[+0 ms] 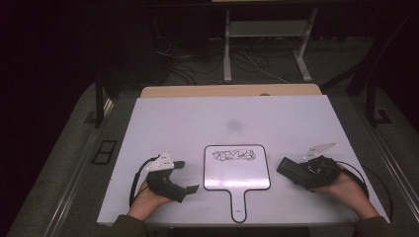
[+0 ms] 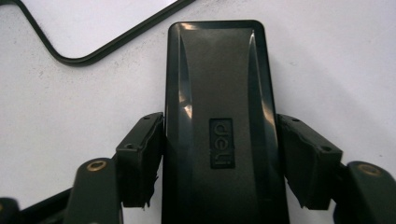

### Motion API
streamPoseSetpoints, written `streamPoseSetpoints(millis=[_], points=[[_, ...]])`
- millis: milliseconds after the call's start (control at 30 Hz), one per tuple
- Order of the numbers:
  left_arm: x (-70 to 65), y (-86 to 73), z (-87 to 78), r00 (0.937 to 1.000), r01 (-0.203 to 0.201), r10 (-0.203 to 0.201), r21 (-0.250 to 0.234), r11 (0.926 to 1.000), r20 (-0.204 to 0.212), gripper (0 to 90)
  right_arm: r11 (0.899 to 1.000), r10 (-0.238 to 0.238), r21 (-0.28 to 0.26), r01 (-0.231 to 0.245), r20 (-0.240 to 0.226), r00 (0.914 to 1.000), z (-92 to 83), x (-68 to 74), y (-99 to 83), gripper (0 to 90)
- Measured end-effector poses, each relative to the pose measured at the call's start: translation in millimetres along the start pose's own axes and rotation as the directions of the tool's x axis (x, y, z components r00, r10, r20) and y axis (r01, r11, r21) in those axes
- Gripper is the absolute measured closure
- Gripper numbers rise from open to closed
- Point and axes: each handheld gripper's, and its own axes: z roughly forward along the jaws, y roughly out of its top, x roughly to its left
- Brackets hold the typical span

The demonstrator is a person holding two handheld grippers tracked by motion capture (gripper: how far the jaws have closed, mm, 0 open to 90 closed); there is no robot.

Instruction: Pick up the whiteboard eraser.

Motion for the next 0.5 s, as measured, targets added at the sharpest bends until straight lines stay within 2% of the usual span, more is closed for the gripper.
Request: streamPoseSetpoints(millis=[67,500], points=[[0.1,0.0,-0.1,1.0,0.0,0.0,-0.001,1.0,0.0,0.0,1.0,-0.007,0.008,0.007,0.005,1.0,0.9,0.2,0.2,36.8],[-0.2,0.0,-0.1,1.0,0.001,-0.001,-0.002,1.0,0.0,0.0,1.0,0.003,0.021,-0.004,0.009,1.0,0.5,0.2,2.1,38.1]])
